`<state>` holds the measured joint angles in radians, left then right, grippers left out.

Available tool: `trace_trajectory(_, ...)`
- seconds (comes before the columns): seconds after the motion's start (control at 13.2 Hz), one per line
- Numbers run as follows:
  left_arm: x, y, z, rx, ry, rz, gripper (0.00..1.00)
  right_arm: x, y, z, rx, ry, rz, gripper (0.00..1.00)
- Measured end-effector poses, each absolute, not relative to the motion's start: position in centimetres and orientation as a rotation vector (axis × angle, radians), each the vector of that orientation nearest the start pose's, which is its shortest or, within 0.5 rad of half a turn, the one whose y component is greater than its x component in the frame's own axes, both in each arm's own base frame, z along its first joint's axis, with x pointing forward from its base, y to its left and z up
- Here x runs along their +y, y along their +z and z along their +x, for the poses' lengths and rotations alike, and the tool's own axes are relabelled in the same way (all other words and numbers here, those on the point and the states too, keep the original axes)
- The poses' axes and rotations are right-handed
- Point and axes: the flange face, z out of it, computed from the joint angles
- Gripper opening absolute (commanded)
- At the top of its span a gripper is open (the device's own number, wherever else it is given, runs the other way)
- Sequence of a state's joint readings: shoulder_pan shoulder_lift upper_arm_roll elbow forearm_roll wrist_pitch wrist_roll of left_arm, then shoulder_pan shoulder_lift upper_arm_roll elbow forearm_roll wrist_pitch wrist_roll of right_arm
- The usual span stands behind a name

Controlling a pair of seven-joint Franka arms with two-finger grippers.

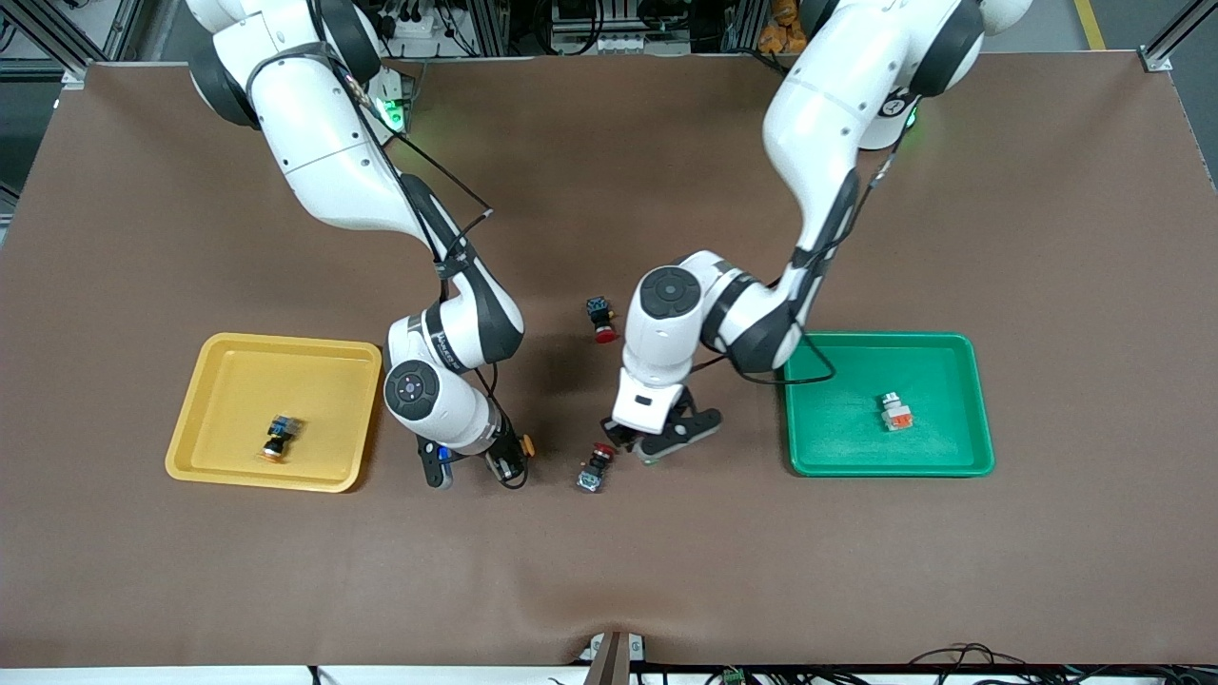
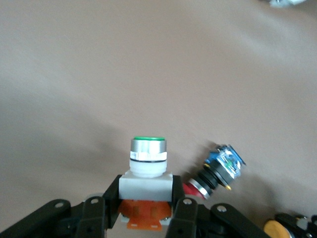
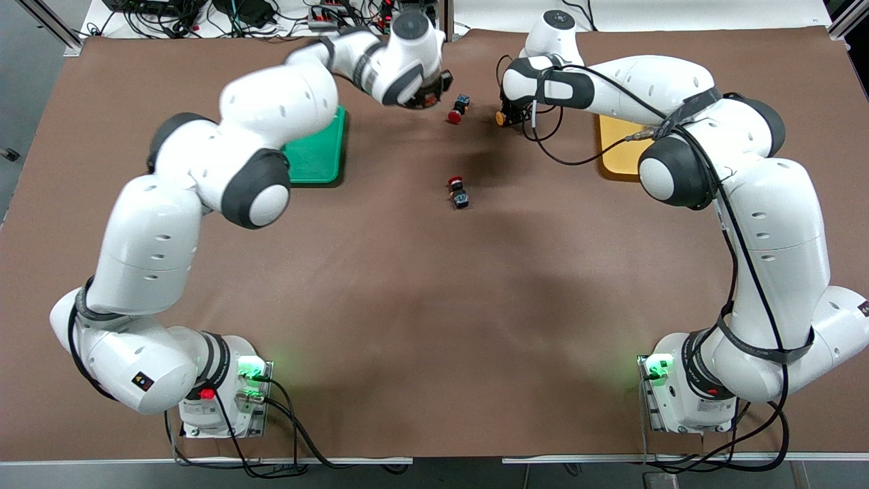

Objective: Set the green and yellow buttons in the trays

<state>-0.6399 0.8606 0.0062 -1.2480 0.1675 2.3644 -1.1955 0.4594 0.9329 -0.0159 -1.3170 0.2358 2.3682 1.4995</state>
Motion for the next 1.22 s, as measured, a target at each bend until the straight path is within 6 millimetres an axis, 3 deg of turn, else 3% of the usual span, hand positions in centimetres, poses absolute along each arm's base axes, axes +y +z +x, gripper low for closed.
trace_trajectory(0.23,-41.2,30.9,63.9,-0.727,-0.386,-3.11,0.0,32.5,20.0,68.2,1.657,0.079,-2.471,0.0)
trace_trajectory(0.38,-37.0,31.2,64.2,-0.66,-0.342,-3.095,0.0,31.5,22.3,68.5,1.611,0.068,-2.567,0.0)
trace_trajectory(0.53,-32.1,31.1,64.4,-0.585,-0.294,-3.076,0.0,29.0,25.3,69.0,1.527,0.081,-2.671,0.0)
trace_trajectory(0.68,-28.3,30.3,64.2,-0.593,-0.241,-3.05,0.0,24.3,28.3,69.8,1.372,0.14,-2.793,0.0)
trace_trajectory(0.91,-24.8,27.7,63.5,-0.643,-0.15,-3.011,0.0,14.9,31.2,71.2,1.123,0.197,-2.902,0.0)
trace_trajectory(1.06,-22.6,26.0,63.0,-0.678,-0.09,-2.988,0.0,10.7,30.9,71.0,0.976,0.167,-2.935,0.0)
trace_trajectory(1.22,-20.4,25.6,62.4,-0.689,-0.06,-2.974,0.0,7.8,29.1,69.9,0.812,0.109,-2.969,0.0)
